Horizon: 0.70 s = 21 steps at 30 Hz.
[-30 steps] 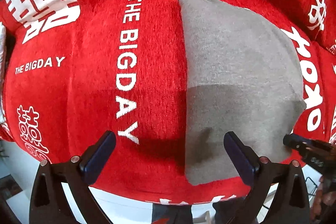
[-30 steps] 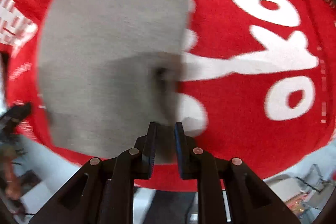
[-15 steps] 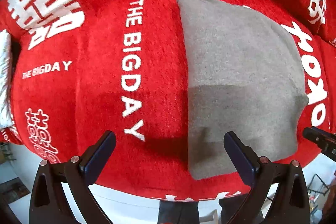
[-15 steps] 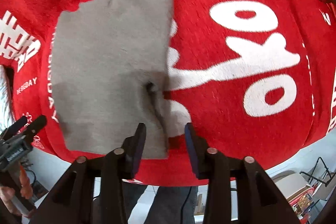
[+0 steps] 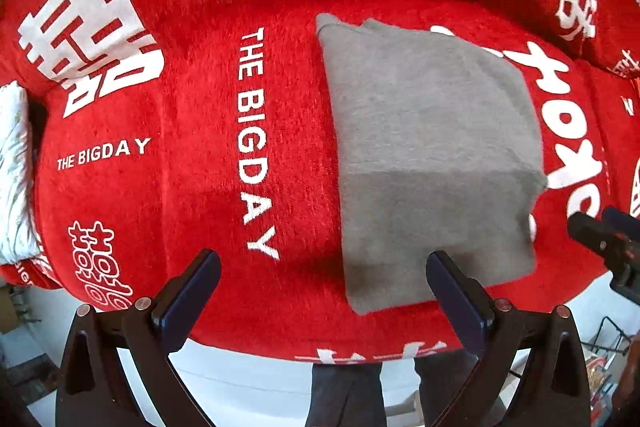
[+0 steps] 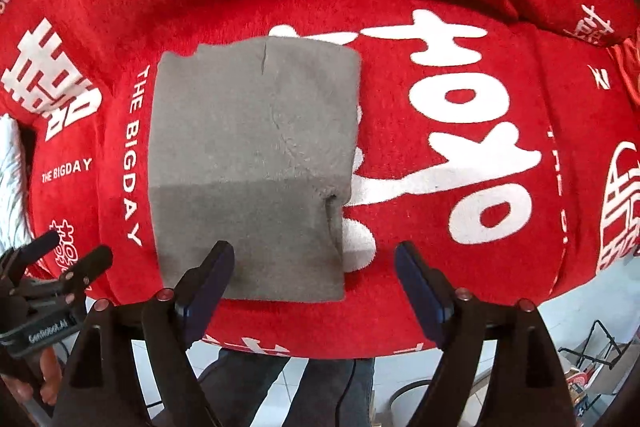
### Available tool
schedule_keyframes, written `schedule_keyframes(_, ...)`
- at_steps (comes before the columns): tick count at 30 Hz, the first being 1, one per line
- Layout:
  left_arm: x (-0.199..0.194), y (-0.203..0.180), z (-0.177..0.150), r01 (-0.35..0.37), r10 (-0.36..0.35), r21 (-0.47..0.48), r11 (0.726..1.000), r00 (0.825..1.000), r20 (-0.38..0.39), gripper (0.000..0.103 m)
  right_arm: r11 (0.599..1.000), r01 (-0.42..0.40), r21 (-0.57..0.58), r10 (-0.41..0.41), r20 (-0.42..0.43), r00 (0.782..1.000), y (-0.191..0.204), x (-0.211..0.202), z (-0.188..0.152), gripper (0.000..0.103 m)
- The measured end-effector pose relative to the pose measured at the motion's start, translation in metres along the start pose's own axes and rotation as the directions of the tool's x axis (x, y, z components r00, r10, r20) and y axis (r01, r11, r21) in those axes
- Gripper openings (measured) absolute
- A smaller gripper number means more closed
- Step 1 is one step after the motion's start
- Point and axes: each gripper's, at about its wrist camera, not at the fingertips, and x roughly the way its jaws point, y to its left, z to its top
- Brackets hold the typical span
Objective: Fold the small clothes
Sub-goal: 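Pull both open tools back from the folded sweater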
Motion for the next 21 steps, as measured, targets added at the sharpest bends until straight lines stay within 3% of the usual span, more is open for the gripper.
schedule_keyframes(13,-0.047,0.003,-0.003,0.021,-0.02,-0.018,1.0,0.998,0.055,0.103,0.998,0.057,0.015,-0.058,0.12,0.991,0.01,-0.042,-0.002,0.094)
schedule_keyframes(21,-0.059,0.008,-0.003,0.028,-0.025,-0.037,0.999,0.996,0.085,0.103,0.998,0.066,0.019,-0.068,0.142,0.988,0.014,-0.053,-0.001,0.094)
